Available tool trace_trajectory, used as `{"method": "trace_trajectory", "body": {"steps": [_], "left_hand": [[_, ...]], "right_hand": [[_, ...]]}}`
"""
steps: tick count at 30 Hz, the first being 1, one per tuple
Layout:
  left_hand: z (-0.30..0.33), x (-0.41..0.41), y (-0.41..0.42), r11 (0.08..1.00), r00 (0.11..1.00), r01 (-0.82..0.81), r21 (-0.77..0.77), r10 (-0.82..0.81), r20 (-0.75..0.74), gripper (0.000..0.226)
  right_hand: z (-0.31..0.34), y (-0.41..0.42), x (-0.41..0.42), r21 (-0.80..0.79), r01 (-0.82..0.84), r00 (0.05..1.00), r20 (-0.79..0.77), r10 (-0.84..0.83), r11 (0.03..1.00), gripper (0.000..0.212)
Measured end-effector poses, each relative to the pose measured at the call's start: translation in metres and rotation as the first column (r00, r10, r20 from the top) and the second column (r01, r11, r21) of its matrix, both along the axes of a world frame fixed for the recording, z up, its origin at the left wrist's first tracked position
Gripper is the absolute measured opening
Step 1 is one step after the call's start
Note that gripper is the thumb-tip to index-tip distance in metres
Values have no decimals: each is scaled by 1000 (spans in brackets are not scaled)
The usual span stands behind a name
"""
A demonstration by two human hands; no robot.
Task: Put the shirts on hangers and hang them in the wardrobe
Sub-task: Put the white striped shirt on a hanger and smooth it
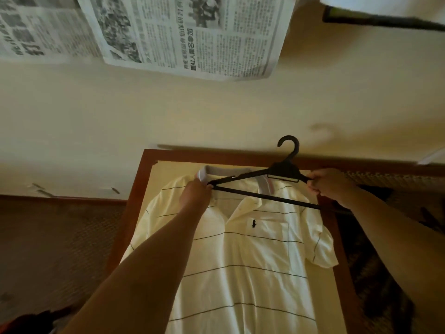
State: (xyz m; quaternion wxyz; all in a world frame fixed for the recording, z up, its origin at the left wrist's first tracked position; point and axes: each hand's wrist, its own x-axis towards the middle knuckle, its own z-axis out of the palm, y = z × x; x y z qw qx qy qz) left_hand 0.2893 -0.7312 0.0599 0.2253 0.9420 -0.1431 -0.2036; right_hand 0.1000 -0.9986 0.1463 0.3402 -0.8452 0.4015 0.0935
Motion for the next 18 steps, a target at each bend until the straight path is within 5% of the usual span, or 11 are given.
{"method": "trace_trajectory", "body": {"steps": [5, 8, 18], "left_hand": [[3, 3, -10, 992, 999, 28, 123, -23, -42, 58], [4, 4, -8, 991, 999, 14, 137, -10, -36, 43], [20, 0, 0, 968, 993, -98, -231, 111, 42, 21]], "right_hand": [[8, -6, -1, -42, 59, 998, -16, -60, 997, 15], [10, -1, 4, -64, 11, 998, -60, -15, 998, 19], [-6, 31, 71, 40, -64, 996, -62, 67, 997, 17]]}}
